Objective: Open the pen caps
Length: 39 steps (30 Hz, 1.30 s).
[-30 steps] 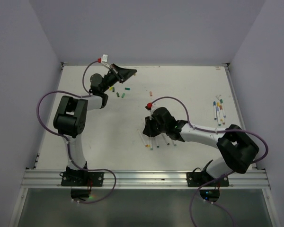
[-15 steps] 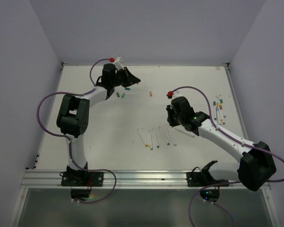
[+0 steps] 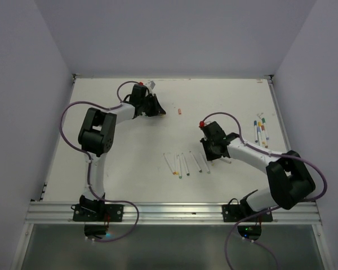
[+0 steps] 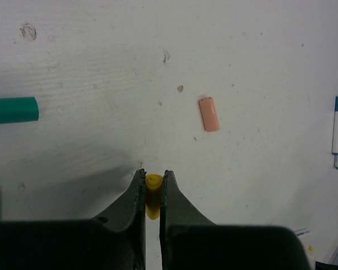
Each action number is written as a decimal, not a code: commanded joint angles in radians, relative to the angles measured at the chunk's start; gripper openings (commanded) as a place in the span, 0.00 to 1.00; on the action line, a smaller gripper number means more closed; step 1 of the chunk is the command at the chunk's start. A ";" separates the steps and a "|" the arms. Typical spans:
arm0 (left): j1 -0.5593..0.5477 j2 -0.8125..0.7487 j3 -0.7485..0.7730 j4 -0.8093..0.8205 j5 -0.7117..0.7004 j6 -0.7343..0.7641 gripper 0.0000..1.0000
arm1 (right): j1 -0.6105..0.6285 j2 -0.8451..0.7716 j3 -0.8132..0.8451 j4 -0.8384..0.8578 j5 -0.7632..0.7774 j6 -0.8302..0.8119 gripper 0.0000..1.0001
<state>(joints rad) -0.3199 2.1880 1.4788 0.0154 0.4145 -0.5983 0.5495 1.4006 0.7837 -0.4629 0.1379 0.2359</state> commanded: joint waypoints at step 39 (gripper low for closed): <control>-0.002 -0.129 -0.074 0.259 0.137 -0.058 0.62 | -0.626 0.325 0.422 0.009 0.060 -0.162 0.64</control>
<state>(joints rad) -0.3229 2.0979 1.4231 0.1600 0.4755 -0.6098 -0.0425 1.6516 1.1381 -0.4435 0.2558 0.1234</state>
